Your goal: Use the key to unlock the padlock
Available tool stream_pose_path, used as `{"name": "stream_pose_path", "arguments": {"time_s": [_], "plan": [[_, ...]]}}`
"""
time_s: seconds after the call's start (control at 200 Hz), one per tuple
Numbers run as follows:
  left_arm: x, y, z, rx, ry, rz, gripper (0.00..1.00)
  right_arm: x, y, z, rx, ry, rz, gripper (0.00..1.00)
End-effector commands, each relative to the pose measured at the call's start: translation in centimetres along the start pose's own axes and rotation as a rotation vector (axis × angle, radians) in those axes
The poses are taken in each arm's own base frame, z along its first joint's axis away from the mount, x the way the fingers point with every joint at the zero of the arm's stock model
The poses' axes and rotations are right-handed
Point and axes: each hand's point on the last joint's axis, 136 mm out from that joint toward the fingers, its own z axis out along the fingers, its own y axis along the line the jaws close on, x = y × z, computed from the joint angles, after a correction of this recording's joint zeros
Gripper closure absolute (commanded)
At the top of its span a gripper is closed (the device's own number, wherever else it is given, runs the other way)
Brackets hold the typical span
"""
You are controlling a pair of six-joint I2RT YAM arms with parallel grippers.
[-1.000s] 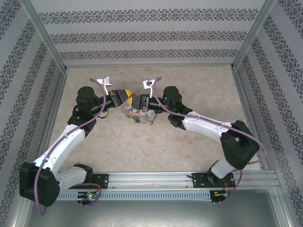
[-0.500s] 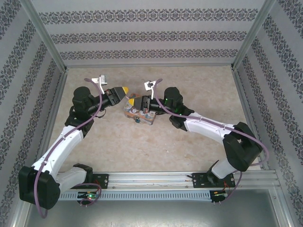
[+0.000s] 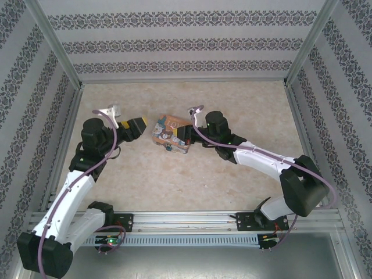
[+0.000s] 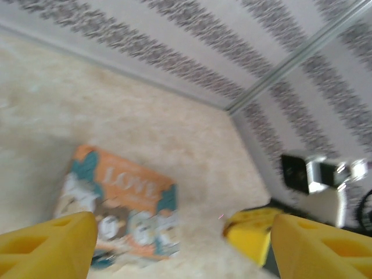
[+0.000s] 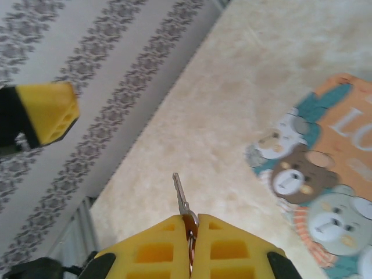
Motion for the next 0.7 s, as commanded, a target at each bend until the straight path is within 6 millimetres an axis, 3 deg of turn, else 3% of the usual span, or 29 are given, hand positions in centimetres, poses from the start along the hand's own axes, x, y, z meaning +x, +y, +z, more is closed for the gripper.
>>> {"name": "stream_pose_path", "arguments": {"time_s": [0.0,0.2,0.42,0.695], "plan": [[4.5,5.1,-0.1,-0.18,0.124,0.061,0.2,1.2,-3.4,0.6,0.097,0.026,0.046,1.0],[8.7,7.7,0.8,-0.203,0.226,0.018,0.19,1.9,-6.0,1.9,0.155,0.06,0.105,1.0],[10.6,8.9,1.9,-0.214,0.297,-0.012,0.18,2.5,-8.0,2.9,0.185,0.09,0.137,1.0],[11.9,8.7,3.8,-0.155,0.339,-0.041,0.22,3.1,-10.2,3.3,0.236,0.115,0.154,1.0]]}}
